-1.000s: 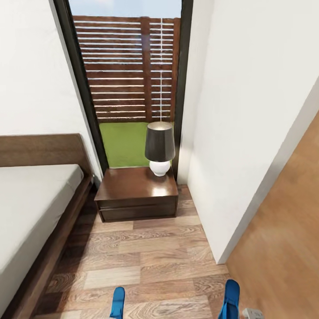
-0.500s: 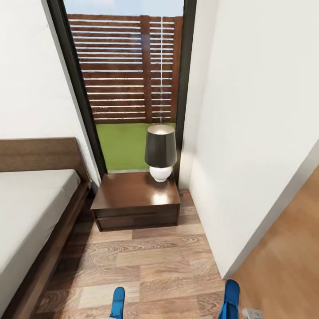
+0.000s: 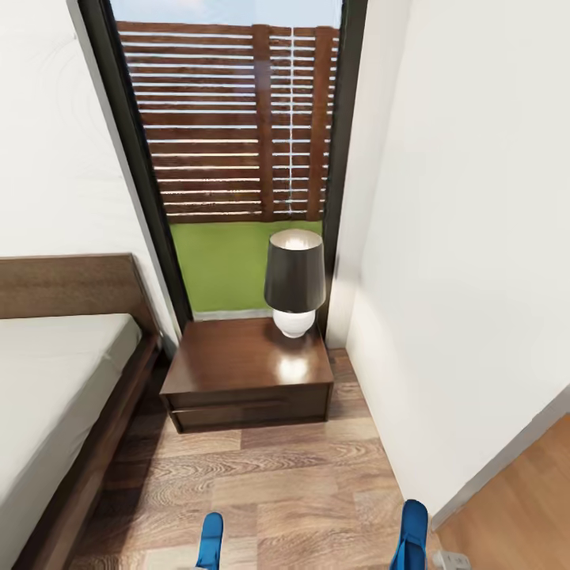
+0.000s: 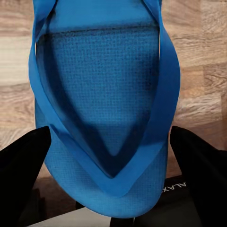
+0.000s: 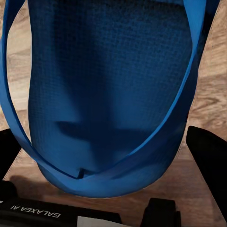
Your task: In the bedroom, move the book from the bed onto either nightstand, and place the two sandals side by side next to the bed.
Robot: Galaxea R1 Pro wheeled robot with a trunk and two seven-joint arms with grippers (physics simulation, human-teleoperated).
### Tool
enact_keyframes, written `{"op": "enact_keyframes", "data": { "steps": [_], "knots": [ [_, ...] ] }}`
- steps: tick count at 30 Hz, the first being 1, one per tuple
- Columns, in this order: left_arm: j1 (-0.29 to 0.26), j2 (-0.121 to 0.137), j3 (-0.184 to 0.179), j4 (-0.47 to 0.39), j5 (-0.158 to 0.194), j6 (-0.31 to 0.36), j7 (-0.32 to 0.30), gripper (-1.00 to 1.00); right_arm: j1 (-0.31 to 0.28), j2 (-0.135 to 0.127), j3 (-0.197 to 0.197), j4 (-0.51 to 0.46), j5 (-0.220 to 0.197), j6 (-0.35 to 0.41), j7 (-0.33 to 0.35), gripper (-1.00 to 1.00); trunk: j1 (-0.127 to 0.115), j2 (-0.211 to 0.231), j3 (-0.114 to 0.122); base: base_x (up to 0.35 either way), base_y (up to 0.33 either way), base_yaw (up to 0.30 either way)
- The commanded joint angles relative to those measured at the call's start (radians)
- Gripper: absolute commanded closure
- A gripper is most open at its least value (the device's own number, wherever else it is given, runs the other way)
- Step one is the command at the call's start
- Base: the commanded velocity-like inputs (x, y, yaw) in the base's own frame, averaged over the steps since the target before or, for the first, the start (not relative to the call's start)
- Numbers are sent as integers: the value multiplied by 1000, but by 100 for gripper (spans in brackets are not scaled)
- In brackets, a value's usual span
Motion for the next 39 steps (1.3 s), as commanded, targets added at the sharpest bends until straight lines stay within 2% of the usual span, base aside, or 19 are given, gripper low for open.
{"op": "enact_keyframes", "data": {
  "steps": [1, 15, 39],
  "knots": [
    [-1, 1, -8, 1, 9, -4, -2, 100, -2, 0, 8, 4, -9, -7, 5, 100, 0, 0, -1, 282, 12, 0],
    [-1, 0, -8, 1, 9, -4, -3, 100, -2, 0, 8, 4, -9, -7, 5, 100, 0, 0, -1, 255, 2, 13],
    [-1, -1, -8, 1, 9, -4, -3, 100, -2, 0, 8, 4, -9, -7, 6, 100, 0, 0, -1, 8, 0, 249]
  ]
}}
